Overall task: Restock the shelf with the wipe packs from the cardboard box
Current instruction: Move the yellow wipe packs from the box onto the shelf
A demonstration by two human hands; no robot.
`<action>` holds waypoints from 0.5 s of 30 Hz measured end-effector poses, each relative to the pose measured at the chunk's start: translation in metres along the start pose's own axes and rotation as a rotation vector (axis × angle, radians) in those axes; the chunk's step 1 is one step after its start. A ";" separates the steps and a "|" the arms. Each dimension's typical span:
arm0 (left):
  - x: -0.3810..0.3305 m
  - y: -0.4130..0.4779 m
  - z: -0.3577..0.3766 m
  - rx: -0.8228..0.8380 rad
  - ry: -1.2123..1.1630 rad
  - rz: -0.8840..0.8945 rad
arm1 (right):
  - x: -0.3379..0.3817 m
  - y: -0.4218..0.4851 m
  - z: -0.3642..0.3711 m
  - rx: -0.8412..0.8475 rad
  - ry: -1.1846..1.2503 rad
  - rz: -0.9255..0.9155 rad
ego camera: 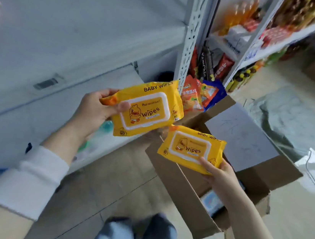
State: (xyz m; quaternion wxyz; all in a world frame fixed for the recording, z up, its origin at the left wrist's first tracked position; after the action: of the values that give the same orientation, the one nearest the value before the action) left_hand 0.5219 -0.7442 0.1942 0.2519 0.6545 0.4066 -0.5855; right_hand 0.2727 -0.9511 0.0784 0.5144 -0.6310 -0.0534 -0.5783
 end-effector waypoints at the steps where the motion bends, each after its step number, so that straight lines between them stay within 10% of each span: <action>1: -0.010 -0.014 -0.024 -0.044 -0.022 0.022 | 0.006 -0.006 0.019 0.043 -0.003 -0.014; 15: -0.055 -0.252 -0.373 -0.561 0.053 0.168 | 0.022 -0.138 0.358 0.567 -0.105 -0.209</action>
State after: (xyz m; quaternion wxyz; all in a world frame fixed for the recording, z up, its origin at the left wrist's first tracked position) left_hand 0.5236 -0.3198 0.3548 0.4597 0.6058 0.5035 -0.4100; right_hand 0.4301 -0.6447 0.2474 0.6040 -0.4826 -0.3039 -0.5567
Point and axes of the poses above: each hand's wrist, its own y-axis towards the middle knuckle, its own z-axis out of the palm, x = y × z, the point moved 6 cm from there along y, towards the middle knuckle, and after that the axes turned 1 degree about z, right-handed, at the moved point
